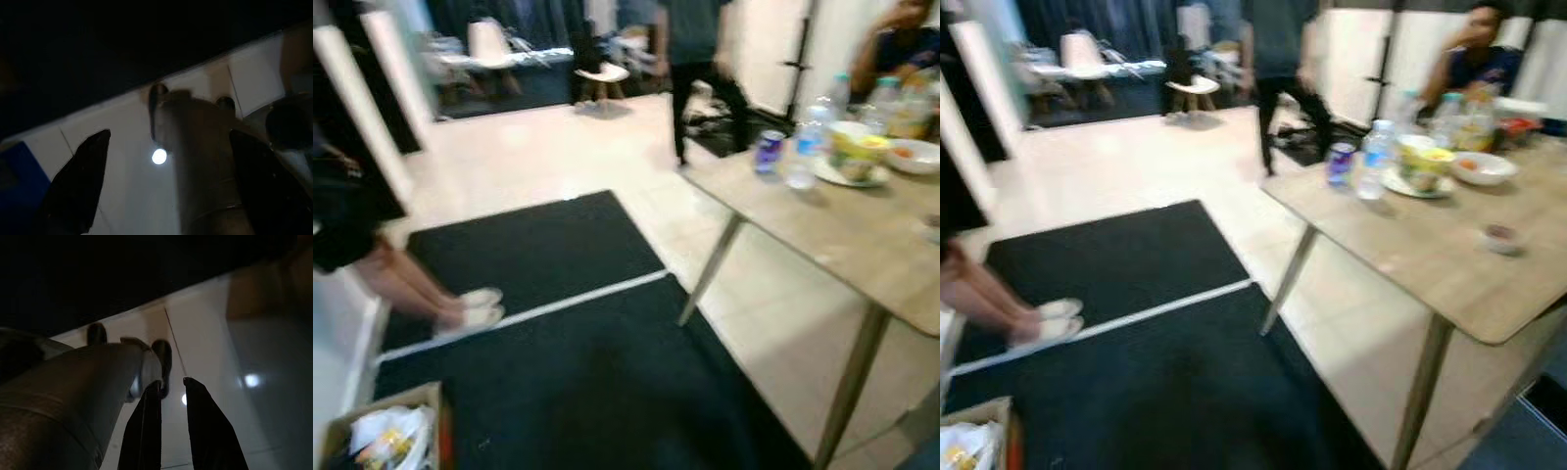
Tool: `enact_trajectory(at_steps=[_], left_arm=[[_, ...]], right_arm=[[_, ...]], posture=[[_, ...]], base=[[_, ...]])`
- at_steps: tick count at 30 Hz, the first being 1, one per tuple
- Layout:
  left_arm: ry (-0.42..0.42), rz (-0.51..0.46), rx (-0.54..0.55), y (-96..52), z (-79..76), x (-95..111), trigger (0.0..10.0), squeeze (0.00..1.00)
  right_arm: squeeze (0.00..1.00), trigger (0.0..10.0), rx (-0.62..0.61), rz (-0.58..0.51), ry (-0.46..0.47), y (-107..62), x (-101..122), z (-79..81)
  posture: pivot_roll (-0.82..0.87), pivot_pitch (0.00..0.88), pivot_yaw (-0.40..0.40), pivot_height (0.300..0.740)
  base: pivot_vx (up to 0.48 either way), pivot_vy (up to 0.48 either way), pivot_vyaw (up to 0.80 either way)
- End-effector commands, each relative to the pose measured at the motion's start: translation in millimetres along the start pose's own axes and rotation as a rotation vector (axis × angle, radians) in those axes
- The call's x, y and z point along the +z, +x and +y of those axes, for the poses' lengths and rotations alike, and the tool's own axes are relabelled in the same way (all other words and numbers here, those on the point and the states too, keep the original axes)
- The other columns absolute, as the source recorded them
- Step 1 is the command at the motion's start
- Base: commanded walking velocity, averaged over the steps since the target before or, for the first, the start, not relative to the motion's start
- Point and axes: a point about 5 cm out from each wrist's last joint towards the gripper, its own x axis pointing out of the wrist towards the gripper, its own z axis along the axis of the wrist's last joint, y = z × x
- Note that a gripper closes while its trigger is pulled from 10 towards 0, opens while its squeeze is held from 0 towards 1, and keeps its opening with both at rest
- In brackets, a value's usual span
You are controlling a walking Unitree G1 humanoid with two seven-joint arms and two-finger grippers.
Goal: Restocking fridge
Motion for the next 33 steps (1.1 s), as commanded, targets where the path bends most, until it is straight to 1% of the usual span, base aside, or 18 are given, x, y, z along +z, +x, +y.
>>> enact_trajectory(at_steps=[1,10,13,16,20,24,33], left_arm=[[-0.004,0.05,-0.012,-1.0,-4.0,-12.9,10.0,0.0],[-0.002,0.05,-0.008,-1.2,-2.8,-12.6,10.0,0.0],[-0.001,0.046,-0.005,-1.1,-2.2,-11.3,10.0,0.0],[-0.001,0.045,-0.004,-1.0,-2.1,-10.8,10.0,0.0],[-0.024,0.033,0.0,-0.2,-2.6,-7.9,10.0,0.0],[-0.02,0.034,-0.005,-0.2,-2.7,-7.9,10.0,0.0],[-0.011,0.04,-0.012,-1.1,-1.9,-10.1,10.0,0.0]], right_arm=[[0.0,10.0,0.014,-0.008,0.006,1.8,1.4,4.5],[0.0,10.0,0.029,-0.025,0.015,2.5,5.0,6.1],[0.0,10.0,0.008,-0.033,0.026,2.7,6.1,5.1],[0.0,10.0,0.006,-0.035,0.031,2.6,6.2,4.9],[0.0,10.0,0.009,-0.036,0.04,2.5,5.3,5.0],[0.0,10.0,0.008,-0.035,0.042,2.4,4.3,5.0],[0.0,10.0,0.014,-0.035,0.05,2.2,3.1,5.4]], posture=[[-0.11,0.0,-0.007,0.74],[-0.1,0.0,-0.005,0.74],[-0.11,0.0,-0.003,0.74],[-0.11,0.0,-0.003,0.74],[-0.11,0.0,-0.002,0.74],[-0.11,0.0,-0.002,0.74],[-0.11,0.0,-0.001,0.74]], base=[[0.0,0.0,0.77],[0.0,0.0,0.77],[0.0,0.0,0.0],[0.0,0.0,0.0],[0.0,0.0,0.0],[0.0,0.0,0.0],[0.287,0.0,0.0]])
